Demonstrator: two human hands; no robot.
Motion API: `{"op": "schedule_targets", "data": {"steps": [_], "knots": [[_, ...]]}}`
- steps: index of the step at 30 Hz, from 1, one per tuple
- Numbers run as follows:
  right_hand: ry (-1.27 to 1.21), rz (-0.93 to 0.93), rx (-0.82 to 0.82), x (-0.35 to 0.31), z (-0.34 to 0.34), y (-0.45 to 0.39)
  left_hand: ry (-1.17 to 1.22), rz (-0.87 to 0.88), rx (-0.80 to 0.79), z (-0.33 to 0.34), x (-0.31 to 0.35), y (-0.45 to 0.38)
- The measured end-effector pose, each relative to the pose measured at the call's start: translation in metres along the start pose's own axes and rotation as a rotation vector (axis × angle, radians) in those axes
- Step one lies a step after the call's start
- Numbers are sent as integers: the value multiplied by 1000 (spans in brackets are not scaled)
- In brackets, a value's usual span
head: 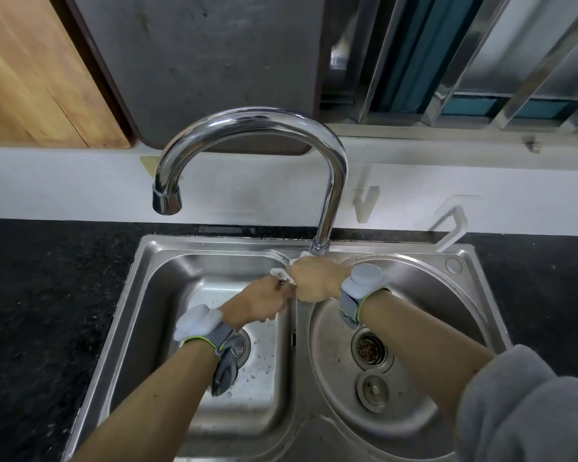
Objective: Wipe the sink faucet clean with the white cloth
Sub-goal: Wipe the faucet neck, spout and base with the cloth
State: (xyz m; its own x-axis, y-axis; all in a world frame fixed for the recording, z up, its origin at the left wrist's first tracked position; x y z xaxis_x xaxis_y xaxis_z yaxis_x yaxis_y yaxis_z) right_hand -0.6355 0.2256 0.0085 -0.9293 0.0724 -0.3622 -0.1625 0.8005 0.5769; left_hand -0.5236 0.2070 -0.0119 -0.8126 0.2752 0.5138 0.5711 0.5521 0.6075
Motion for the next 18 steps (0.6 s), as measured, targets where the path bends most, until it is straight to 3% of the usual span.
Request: {"op": "schedule_targets", "data": {"steps": [4, 10, 15, 18], "knots": [[76, 10, 12, 2, 3, -1, -77, -13, 22, -1, 4, 1], [182, -148, 348, 15, 18, 24, -83, -14, 34, -7, 1, 3], [-4, -264, 694, 20, 34, 51, -32, -28, 9, -7, 3, 2], [-109, -202, 727, 28, 46, 54, -24, -37, -5, -7, 4, 2]]}}
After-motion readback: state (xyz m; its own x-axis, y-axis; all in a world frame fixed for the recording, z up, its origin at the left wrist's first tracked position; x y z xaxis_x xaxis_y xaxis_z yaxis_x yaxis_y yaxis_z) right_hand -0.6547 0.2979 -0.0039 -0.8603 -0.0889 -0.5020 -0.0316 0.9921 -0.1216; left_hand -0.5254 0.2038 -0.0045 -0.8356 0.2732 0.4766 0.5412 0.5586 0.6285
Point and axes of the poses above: each hand's wrist, its own y-axis away from the middle knuckle, its own z-axis out of the palm, x = y × z, the point moved 4 cm from there along -y, towards the middle knuckle, and after that the axes turned 13 degrees about -y, right-handed, at the moved point
